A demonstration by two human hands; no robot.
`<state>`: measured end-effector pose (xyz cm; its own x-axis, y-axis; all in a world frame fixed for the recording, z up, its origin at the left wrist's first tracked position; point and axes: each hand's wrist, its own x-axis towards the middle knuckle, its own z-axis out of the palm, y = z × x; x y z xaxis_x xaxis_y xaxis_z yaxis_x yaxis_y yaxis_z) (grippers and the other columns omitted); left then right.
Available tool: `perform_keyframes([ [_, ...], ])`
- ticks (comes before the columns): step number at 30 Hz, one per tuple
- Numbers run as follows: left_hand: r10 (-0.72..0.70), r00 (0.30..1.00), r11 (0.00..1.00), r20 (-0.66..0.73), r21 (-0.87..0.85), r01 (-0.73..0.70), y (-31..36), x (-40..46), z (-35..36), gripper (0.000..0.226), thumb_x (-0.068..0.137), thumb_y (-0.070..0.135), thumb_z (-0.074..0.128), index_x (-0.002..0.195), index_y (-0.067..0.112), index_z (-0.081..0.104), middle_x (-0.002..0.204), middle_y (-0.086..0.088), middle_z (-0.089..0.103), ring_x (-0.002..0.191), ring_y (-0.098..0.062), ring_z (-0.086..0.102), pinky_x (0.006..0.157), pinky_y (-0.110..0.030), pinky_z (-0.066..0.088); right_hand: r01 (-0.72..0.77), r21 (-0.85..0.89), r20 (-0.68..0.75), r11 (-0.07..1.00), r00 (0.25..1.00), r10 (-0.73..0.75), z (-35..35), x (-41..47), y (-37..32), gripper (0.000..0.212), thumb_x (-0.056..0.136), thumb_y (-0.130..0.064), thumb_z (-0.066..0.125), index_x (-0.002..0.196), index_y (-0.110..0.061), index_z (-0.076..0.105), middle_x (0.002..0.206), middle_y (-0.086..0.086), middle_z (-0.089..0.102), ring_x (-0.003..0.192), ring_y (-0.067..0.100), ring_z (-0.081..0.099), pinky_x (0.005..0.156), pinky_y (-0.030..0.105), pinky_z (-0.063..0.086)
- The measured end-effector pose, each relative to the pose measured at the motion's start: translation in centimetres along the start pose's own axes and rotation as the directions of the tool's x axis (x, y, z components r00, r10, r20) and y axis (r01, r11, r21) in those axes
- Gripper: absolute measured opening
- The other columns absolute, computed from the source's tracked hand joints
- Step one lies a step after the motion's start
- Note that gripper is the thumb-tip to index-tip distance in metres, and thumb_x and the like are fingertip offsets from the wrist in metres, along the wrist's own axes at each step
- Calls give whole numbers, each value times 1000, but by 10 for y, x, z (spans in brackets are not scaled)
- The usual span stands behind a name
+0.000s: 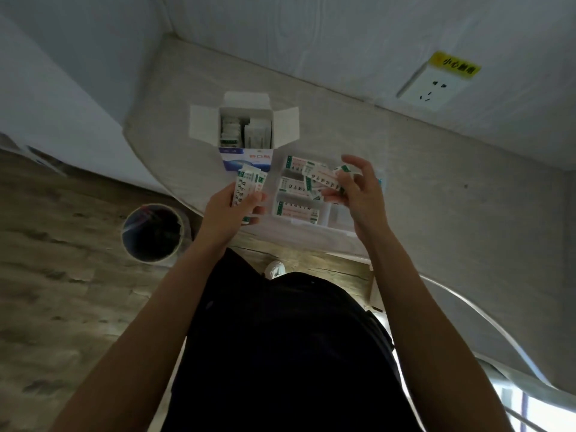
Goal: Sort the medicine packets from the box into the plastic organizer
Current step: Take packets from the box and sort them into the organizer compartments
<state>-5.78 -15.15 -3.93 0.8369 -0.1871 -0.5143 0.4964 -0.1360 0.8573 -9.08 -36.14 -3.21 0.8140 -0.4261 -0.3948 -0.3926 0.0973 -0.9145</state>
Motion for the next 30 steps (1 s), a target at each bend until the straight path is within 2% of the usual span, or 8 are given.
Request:
perform_keyframes([
  [3,6,1000,1000,7,7,-6,0,0,1,10,92,19,56,90,27,62,88,6,69,72,-4,67,62,-19,53,-11,-27,-54,1000,998,10,-1,6,0,12,96,-11,50,107,-7,51,102,19,63,64,20,69,65,32,60],
  [6,8,1000,1000,13,20,-9,-1,1,3,9,92,19,56,91,25,62,85,7,69,70,-1,67,61,-17,53,-12,-99,-140,995,990,-2,1,16,-1,9,93,-14,55,97,-7,51,101,15,66,72,19,69,61,24,57],
  [11,26,1000,999,14,43,-27,0,-1,3,9,92,18,56,90,24,62,85,7,69,68,0,66,60,-15,53,128,-305,-178,944,966,-189,7,30,2,9,90,-17,61,97,-12,60,86,5,69,73,14,69,53,14,50],
  [14,21,1000,999,14,47,-22,0,-1,3,9,92,18,55,91,24,62,85,8,69,69,0,67,60,-14,53,174,-494,-146,852,949,-278,14,41,6,5,90,-21,61,90,-18,64,79,-4,65,71,12,66,56,18,53],
  [18,17,1000,999,12,47,-17,-1,0,1,8,92,18,55,93,22,62,85,8,69,70,-1,67,61,-15,53,203,-627,-108,752,933,-342,21,51,15,11,89,-26,61,87,-16,64,70,-6,60,57,6,51,51,18,39],
  [21,12,1000,999,11,33,-12,-2,-1,1,11,92,18,55,90,26,61,85,9,69,70,-2,67,61,-17,53,251,-773,5,583,921,-390,22,53,15,16,91,-31,58,89,-17,63,78,-7,59,71,10,52,64,25,40],
  [24,6,1000,1000,20,28,-7,-1,-1,1,11,93,18,55,90,27,60,86,8,69,71,-3,67,63,-18,53,338,-850,150,404,890,-430,19,54,14,18,93,-30,55,91,-14,64,85,1,64,82,17,54,65,26,38],
  [30,1,1000,1000,17,12,-1,1,0,3,13,92,16,55,89,27,61,86,6,69,70,-2,67,62,-17,53,343,-870,172,354,884,-434,17,60,11,18,94,-26,53,94,-14,66,87,3,64,79,18,57,64,24,36],
])
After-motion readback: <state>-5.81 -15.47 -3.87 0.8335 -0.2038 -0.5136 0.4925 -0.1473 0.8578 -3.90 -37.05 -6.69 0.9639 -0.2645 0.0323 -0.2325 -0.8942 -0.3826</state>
